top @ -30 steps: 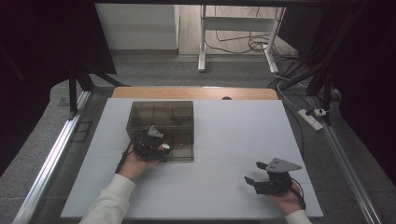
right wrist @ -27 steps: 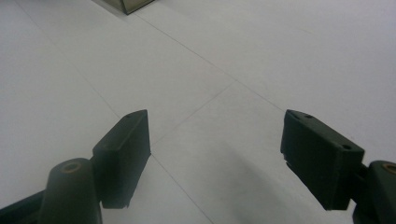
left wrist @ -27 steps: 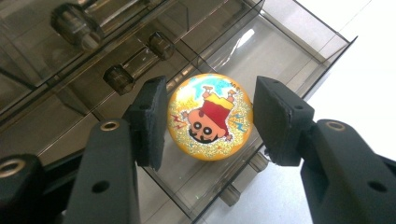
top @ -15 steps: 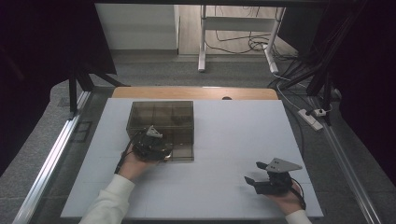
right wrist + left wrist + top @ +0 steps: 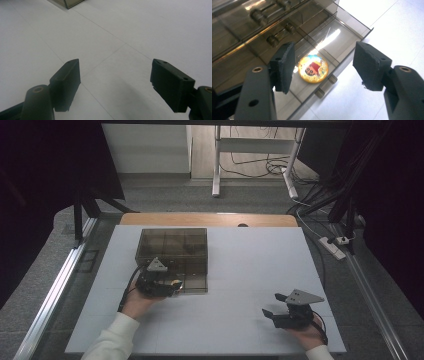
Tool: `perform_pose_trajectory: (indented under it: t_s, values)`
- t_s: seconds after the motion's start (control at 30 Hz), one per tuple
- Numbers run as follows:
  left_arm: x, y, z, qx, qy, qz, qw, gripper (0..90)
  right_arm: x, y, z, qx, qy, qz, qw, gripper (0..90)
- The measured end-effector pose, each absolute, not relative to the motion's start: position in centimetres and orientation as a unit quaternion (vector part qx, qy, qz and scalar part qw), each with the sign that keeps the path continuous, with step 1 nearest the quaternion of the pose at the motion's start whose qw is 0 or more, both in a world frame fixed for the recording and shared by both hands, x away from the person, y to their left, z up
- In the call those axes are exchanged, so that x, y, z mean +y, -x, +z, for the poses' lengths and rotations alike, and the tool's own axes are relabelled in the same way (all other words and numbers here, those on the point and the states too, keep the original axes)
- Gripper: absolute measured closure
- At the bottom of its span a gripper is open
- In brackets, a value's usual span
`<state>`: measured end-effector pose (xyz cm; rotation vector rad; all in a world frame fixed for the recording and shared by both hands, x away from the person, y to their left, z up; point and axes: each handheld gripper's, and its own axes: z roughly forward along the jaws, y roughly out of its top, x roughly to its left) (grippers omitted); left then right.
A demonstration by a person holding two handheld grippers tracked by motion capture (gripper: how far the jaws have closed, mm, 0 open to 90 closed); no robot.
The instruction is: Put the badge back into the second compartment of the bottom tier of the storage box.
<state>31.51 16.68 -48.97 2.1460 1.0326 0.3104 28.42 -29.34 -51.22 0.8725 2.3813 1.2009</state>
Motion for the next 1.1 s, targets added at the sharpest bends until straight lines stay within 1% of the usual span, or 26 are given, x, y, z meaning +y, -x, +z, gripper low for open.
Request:
perform_pose_trajectory:
  t_s: [0.57,0.83,1.1]
  values:
    - [18.7,-28.1,-49.4,0.407,-0.817,0.129,0.388,31.5,-29.4,-28.4,-51.2,0.836,-0.306,0.423,0.167,24.5]
    - [19.1,-26.4,-50.0,0.403,-0.813,0.134,0.397,30.8,-29.4,-28.5,-51.2,0.836,-0.307,0.423,0.167,24.5]
    - [19.1,-25.7,-50.8,0.400,-0.815,0.128,0.398,30.8,-29.3,-28.5,-51.3,0.837,-0.304,0.423,0.166,24.5]
